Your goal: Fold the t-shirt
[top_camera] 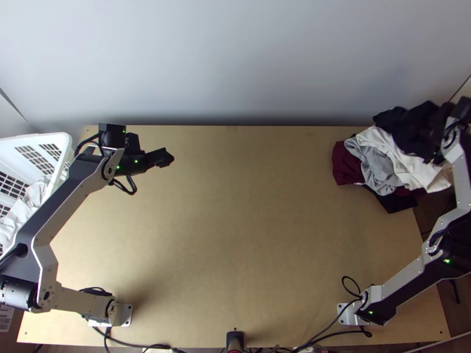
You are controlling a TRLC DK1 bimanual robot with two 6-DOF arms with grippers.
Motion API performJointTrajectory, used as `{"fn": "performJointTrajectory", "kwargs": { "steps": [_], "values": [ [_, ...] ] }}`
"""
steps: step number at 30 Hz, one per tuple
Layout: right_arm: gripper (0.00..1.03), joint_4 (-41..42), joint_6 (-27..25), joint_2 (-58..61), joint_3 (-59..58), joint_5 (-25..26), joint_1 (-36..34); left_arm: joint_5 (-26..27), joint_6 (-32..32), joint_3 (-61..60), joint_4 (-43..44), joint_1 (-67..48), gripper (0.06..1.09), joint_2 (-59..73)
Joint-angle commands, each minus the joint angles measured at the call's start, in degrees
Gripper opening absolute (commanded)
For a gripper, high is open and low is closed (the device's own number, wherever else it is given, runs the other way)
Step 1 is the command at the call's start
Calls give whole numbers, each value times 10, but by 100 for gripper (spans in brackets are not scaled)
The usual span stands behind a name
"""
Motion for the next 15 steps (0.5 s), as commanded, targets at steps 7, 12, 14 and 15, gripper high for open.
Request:
{"fn": "performJointTrajectory", "kwargs": {
  "steps": [7, 12, 14, 15],
  "values": [
    [3, 73, -29, -43, -196, 3, 8, 1, 13, -28, 2, 12, 104, -35],
    [3, 73, -32, -63, -220, 2, 7, 1, 14, -30, 2, 13, 104, -42],
    [3, 74, -39, -64, -230, 3, 7, 1, 14, -33, 2, 13, 104, -47],
    [3, 74, -43, -64, -236, 2, 6, 1, 13, -36, 2, 13, 104, -49]
  ]
}}
